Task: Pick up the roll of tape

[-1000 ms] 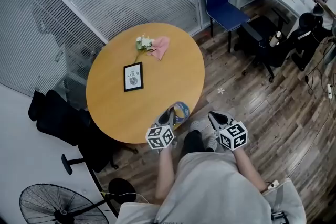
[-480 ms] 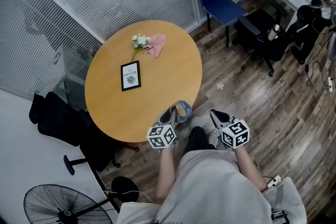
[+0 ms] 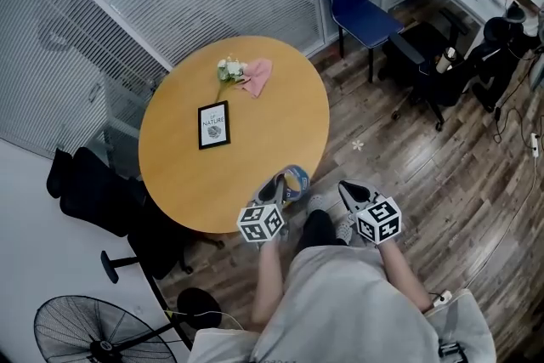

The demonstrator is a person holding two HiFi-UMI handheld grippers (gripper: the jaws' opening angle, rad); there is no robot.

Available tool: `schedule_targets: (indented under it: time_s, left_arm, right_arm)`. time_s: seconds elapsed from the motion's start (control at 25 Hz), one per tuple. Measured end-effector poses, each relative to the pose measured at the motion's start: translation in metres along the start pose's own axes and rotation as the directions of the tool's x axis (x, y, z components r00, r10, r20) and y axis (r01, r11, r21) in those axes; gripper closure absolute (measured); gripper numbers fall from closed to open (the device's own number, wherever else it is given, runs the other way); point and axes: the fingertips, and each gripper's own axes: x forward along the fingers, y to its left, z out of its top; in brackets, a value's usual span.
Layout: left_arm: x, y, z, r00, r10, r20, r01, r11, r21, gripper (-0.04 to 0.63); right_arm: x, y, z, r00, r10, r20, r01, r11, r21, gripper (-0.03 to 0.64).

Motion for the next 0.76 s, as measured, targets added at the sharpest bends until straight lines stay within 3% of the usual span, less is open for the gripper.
schedule_targets:
  time_s: [0.76]
  left_arm:
    - [0.025, -0.029, 0.002, 0.998, -0.057, -0.010, 0.058, 0.998, 0.014, 0.541]
  right_arm:
    - [-0.020, -0.023, 0.001, 0.999, -0.048, 0.010, 0.048, 0.999, 0.013, 0.620]
